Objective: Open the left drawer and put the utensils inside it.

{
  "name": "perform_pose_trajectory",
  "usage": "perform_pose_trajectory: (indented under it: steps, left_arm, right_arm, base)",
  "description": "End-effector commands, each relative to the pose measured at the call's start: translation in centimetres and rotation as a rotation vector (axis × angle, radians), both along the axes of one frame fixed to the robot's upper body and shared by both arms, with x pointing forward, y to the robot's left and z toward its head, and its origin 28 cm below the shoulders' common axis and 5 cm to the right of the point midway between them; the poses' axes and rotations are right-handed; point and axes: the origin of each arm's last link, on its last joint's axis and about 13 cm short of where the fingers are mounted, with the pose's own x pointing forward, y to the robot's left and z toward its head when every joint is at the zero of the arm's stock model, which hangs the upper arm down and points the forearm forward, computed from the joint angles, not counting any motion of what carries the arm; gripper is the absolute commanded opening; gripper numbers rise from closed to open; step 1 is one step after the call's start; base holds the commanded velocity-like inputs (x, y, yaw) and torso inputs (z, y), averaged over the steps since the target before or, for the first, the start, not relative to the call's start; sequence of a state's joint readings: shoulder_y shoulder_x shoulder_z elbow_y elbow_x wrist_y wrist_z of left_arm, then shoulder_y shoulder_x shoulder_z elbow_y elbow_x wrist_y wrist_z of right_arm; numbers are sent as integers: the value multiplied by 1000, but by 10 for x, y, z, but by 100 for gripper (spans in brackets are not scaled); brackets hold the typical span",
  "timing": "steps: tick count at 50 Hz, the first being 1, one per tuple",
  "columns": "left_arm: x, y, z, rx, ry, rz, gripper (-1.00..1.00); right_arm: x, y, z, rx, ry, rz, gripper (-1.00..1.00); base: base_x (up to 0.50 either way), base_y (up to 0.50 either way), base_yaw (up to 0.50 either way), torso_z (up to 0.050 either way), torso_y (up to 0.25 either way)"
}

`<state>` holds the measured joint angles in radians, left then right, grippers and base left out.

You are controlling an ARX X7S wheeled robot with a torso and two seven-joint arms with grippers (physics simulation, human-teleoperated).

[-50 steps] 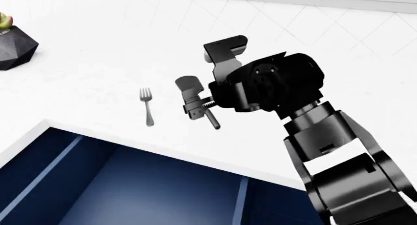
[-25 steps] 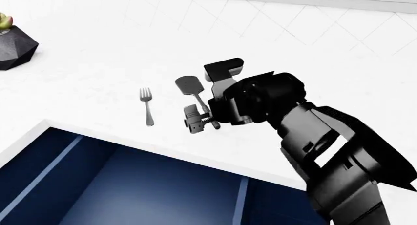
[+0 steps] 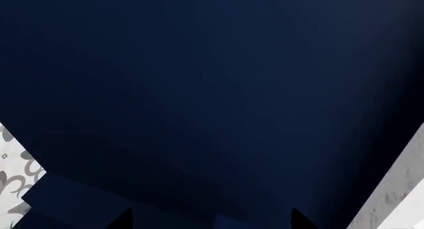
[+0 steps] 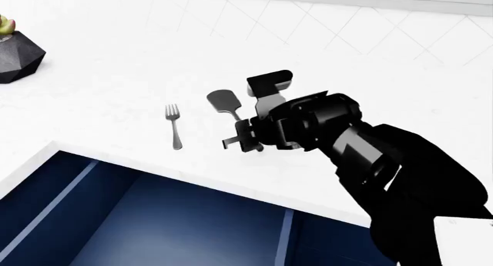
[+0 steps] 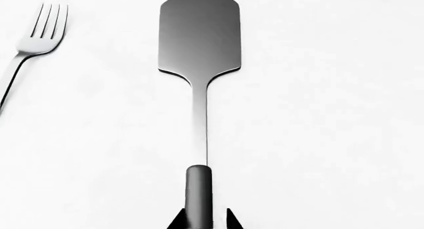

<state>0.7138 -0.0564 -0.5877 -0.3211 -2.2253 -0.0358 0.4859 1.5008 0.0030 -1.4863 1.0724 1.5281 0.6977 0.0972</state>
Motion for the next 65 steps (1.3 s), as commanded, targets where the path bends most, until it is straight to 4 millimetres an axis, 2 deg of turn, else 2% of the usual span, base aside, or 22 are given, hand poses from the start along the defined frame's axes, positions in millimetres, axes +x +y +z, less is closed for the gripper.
perform_pose_trajectory:
  steps: [1,15,19,24,28,31,36,38,42,46,50,53,54,58,65]
  left_arm:
    - [3,-1,0,3,-2,-12,100]
    - [6,-3,0,5,-5,-24,100]
    - [6,-3,0,7,-2,-25,100]
    - [6,-3,-4,5,5,-21,100]
    - [6,-2,-5,2,6,-22,100]
    - [6,-2,-6,0,8,-21,100]
    - [7,-2,-6,0,13,-23,100]
    - [7,-2,-7,-1,13,-23,100]
    - [7,-1,-7,-2,11,-23,100]
    - [9,-2,-6,-3,7,-26,100]
    - [9,-2,-6,-2,5,-30,100]
    - [9,-3,-5,-1,5,-31,100]
    - [10,-3,-5,0,4,-34,100]
    - [10,-3,-7,-2,8,-33,100]
    - [10,-2,-10,-6,8,-34,100]
  right_arm:
    - [-2,-3,-18,24,48,-28,-100]
    - [3,-5,-10,32,-4,-85,-100]
    - [2,-9,15,48,-100,-84,-100]
    - [-49,-17,56,63,-247,8,-100]
    - [-77,-24,77,66,-325,56,-100]
    - [-95,-26,80,51,-344,118,-100]
    - [-136,-22,65,-48,-365,337,-100]
    - [-148,-21,66,-48,-409,360,-100]
    - [-161,-24,83,16,-485,354,-100]
    - [-188,-28,103,86,-576,414,-100]
    - [-204,-32,113,131,-632,438,-100]
    - [-211,-31,111,140,-639,474,-100]
    - [-211,-29,104,137,-633,511,-100]
    - [-204,-22,83,163,-602,632,-100]
    - [-192,-11,53,183,-517,717,-100]
  base:
    - [0,0,0,0,0]
    - [0,0,0,0,0]
    - [0,0,0,0,0]
    - [0,0,0,0,0]
    - [0,0,0,0,0]
    - [0,0,0,0,0]
    - [0,0,0,0,0]
    - [0,0,0,0,0]
    - [0,0,0,0,0]
    - [0,0,0,0,0]
    - [0,0,0,0,0]
    - [0,0,0,0,0]
    - [0,0,0,0,0]
    - [0,0,0,0,0]
    - [0,0,0,0,0]
